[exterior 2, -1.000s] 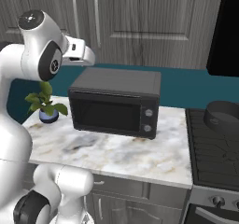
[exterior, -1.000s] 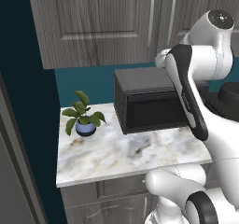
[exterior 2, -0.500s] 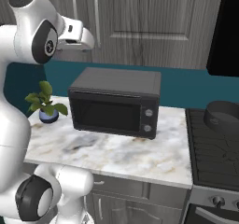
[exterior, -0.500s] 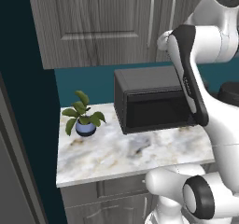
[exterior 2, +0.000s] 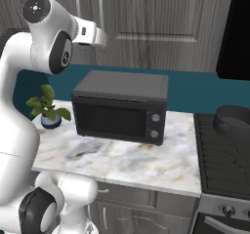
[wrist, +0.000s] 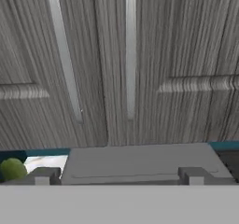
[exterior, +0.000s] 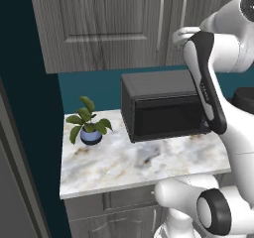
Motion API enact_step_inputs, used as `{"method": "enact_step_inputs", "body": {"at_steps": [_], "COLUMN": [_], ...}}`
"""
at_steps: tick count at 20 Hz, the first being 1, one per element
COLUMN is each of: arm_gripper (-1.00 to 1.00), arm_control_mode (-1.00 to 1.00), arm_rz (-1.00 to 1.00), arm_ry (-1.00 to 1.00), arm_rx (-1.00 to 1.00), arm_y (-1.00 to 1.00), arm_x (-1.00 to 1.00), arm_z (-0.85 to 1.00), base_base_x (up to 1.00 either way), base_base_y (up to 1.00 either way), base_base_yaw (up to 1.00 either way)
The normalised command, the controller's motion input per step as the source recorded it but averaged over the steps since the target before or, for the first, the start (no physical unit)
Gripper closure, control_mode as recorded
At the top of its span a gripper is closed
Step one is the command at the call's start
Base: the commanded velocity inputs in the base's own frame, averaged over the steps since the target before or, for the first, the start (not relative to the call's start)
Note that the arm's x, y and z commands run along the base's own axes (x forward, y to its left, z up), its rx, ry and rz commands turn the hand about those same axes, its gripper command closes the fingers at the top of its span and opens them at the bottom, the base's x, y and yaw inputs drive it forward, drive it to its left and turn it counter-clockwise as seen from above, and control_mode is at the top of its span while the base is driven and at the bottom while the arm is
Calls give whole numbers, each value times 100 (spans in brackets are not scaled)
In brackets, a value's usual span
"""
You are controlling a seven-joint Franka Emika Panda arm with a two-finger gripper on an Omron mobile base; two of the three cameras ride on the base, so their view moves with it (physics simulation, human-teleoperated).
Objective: Open the cabinet and move the ladle to the pot. Then close the cabinet.
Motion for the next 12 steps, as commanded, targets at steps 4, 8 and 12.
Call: {"method": "enact_step_inputs", "body": {"at_steps": [4, 8, 12], "arm_gripper": [-100, -100, -100], "arm_control_mode": [-100, -100, -100], "arm_rz": [0, 0, 0], "arm_ry": [-10, -3, -1], "arm_rx": [8, 9, 9], "arm_y": [-10, -9, -9], "arm_x": [34, 41, 35], "arm_z": [0, 1, 6], "base_base_x": [0, 0, 0], "base_base_y": [0, 0, 0], "base_base_yaw": [0, 0, 0]}}
